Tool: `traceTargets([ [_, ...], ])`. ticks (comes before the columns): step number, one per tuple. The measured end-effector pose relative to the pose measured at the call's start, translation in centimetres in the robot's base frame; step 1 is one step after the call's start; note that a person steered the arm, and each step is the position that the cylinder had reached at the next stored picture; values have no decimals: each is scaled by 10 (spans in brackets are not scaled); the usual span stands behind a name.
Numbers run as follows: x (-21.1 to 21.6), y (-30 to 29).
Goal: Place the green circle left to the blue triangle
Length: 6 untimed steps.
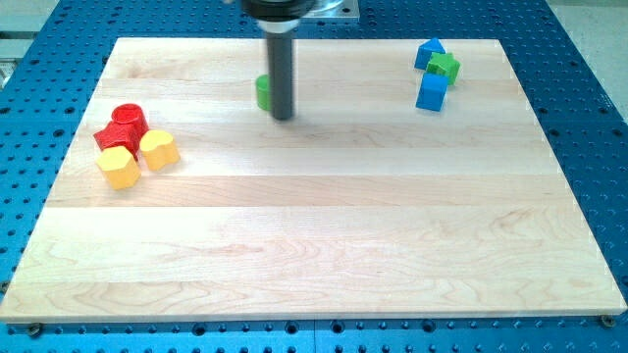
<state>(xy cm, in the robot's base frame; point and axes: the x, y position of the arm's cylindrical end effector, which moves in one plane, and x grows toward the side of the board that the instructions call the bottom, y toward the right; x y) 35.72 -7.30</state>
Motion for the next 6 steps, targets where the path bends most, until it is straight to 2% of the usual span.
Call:
traceTargets([
  [1, -15, -18],
  [2, -63, 50],
  [3, -68, 37],
  [4, -93, 55],
  [5, -86, 131],
  [6, -98, 110],
])
